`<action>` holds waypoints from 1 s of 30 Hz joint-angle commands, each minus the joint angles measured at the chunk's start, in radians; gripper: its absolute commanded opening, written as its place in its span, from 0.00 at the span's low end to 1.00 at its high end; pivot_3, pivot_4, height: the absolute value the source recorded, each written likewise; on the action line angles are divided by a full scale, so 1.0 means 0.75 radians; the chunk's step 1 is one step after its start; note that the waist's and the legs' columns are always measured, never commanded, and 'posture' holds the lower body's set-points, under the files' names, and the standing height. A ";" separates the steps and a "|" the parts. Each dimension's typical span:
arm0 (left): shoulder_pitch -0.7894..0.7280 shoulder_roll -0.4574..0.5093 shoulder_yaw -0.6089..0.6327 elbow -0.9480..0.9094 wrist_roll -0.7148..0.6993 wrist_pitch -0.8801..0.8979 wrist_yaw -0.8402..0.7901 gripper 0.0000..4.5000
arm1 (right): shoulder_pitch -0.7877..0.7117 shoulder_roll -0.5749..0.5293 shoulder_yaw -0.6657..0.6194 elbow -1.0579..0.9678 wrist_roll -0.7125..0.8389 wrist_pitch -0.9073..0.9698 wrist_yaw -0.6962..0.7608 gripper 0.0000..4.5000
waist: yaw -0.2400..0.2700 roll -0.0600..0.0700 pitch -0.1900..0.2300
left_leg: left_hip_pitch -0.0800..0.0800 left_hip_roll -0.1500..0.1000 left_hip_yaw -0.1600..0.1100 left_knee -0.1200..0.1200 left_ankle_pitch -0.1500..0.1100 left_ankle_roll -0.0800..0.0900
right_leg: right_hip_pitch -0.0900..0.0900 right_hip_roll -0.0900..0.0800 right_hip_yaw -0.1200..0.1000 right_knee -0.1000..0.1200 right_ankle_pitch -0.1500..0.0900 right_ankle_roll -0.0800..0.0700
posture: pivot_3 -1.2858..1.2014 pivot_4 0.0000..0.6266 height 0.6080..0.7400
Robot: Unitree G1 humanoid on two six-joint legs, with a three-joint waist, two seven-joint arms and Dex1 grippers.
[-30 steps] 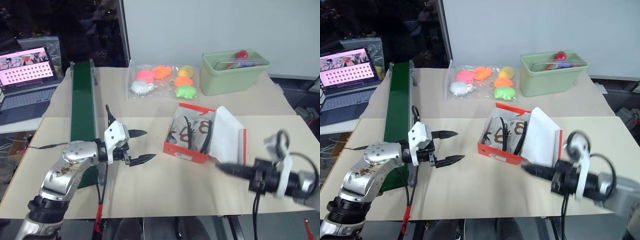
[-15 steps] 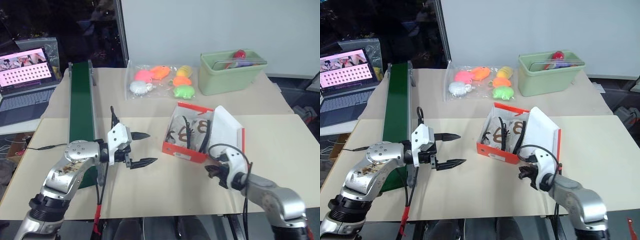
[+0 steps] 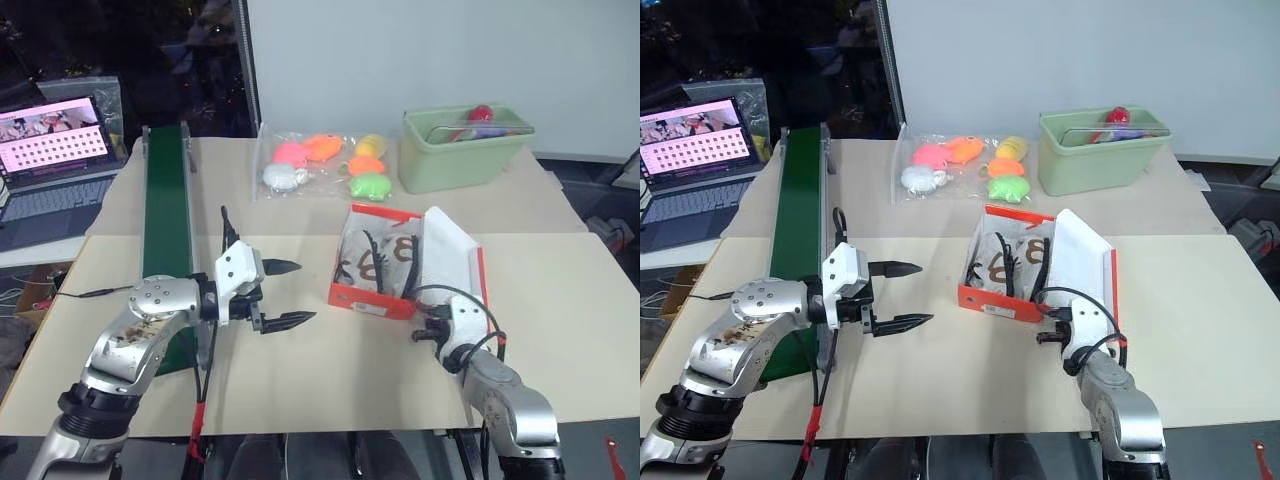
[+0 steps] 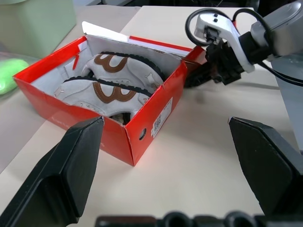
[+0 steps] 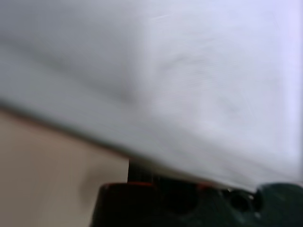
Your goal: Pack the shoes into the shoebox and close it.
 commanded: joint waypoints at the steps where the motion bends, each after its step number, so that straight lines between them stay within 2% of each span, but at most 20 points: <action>1: -0.010 0.016 0.019 -0.049 -0.011 0.002 0.006 1.00 | 0.037 0.118 -0.164 0.097 -0.044 -0.150 -0.172 0.01 | 0.001 0.000 -0.001 | 0.000 0.000 0.000 0.000 0.000 0.000 | 0.000 0.000 0.000 0.000 0.000 0.000 | 0.52 0.24 0.92; 5: -0.013 0.020 0.018 -0.051 -0.009 0.004 0.007 1.00 | -0.022 0.273 -0.300 0.163 0.103 -0.256 -0.189 0.01 | 0.001 0.000 -0.001 | 0.000 0.000 0.000 0.000 0.000 0.000 | 0.000 0.000 0.000 0.000 0.000 0.000 | 0.52 0.24 0.92; 7: -0.019 0.020 0.015 -0.048 -0.007 0.006 0.010 1.00 | -0.102 0.378 -0.424 0.193 0.283 -0.322 -0.197 0.01 | -0.005 -0.002 -0.002 | 0.001 0.001 0.000 0.000 0.000 0.000 | 0.001 0.000 0.000 0.000 0.000 -0.001 | 0.52 0.24 0.92; 10: -0.018 0.024 0.016 -0.051 -0.009 0.008 0.011 1.00 | -0.177 0.461 -0.557 0.212 0.495 -0.399 -0.240 0.01 | -0.005 -0.001 -0.002 | 0.006 0.000 0.000 0.000 0.000 0.000 | 0.007 -0.001 0.000 -0.001 0.001 0.000 | 0.52 0.24 0.92; 13: -0.014 0.031 0.011 -0.051 -0.003 0.006 0.011 1.00 | -0.305 0.535 -0.707 0.240 0.871 -0.507 -0.268 0.01 | -0.011 0.004 0.001 | 0.006 0.001 -0.001 0.000 0.000 0.000 | 0.007 -0.001 -0.001 -0.001 0.000 -0.001 | 0.52 0.24 0.92; 15: -0.007 0.034 0.007 -0.059 -0.003 0.008 0.013 1.00 | -0.383 0.590 -0.752 0.125 1.248 -0.562 -0.146 0.01 | -0.030 0.008 0.004 | 0.006 0.001 0.000 0.000 0.000 0.000 | 0.006 0.000 0.000 0.000 0.000 -0.001 | 0.52 0.24 0.92; 17: 0.002 0.035 0.006 -0.067 -0.005 0.016 0.019 1.00 | -0.369 0.588 -0.659 -0.069 1.449 -0.528 0.096 0.01 | -0.041 0.012 0.005 | 0.006 0.002 0.001 -0.002 0.000 0.000 | 0.003 0.002 0.004 0.003 0.000 -0.001 | 0.52 0.24 0.92; 19: 0.005 0.036 0.005 -0.070 -0.004 0.018 0.023 1.00 | -0.321 0.514 -0.549 -0.170 1.447 -0.505 0.246 0.01 | -0.046 0.015 0.005 | 0.004 0.002 0.002 -0.004 0.000 0.000 | -0.002 0.002 0.005 0.005 0.000 -0.001 | 0.52 0.24 0.92; 22: 0.004 0.032 0.004 -0.072 0.000 0.023 0.030 1.00 | -0.295 0.416 -0.464 -0.224 1.484 -0.463 0.361 0.01 | -0.046 0.015 0.005 | 0.002 0.003 0.001 -0.005 0.000 0.001 | -0.004 0.004 0.005 0.006 0.000 -0.001 | 0.52 0.24 0.92; 24: 0.009 0.032 0.003 -0.073 0.005 0.028 0.040 1.00 | -0.256 0.095 -0.177 -0.373 1.294 -0.242 0.563 0.01 | -0.041 0.016 0.005 | 0.002 0.003 0.001 -0.004 0.000 0.001 | -0.004 0.003 0.005 0.005 0.000 -0.001 | 0.52 0.24 0.92; 26: 0.012 0.033 0.001 -0.072 0.010 0.029 0.045 1.00 | -0.237 -0.166 0.040 -0.437 1.132 -0.101 0.667 0.01 | -0.044 0.017 0.006 | 0.000 0.000 0.004 -0.004 0.000 0.001 | -0.007 0.000 0.007 0.005 -0.001 0.000 | 0.52 0.24 0.92; 27: 0.014 0.034 0.000 -0.073 0.013 0.029 0.047 1.00 | -0.241 -0.367 0.179 -0.425 0.971 -0.027 0.704 0.01 | -0.045 0.015 0.005 | -0.001 -0.001 0.006 -0.002 0.000 0.001 | -0.007 -0.001 0.008 0.005 -0.001 0.000 | 0.52 0.24 0.92; 29: 0.015 0.033 -0.002 -0.075 0.016 0.029 0.051 1.00 | -0.245 -0.655 0.379 -0.394 0.662 -0.012 0.774 0.01 | -0.040 0.013 0.004 | 0.002 0.000 0.005 -0.002 0.000 0.001 | -0.004 0.000 0.007 0.005 -0.001 0.000 | 0.52 0.24 0.92; 30: 0.015 0.032 -0.003 -0.077 0.017 0.030 0.054 1.00 | -0.251 -0.734 0.432 -0.375 0.573 -0.018 0.796 0.01 | -0.032 0.013 0.004 | 0.002 0.000 0.005 -0.002 0.000 0.001 | -0.003 0.001 0.007 0.004 -0.001 0.001 | 0.52 0.24 0.92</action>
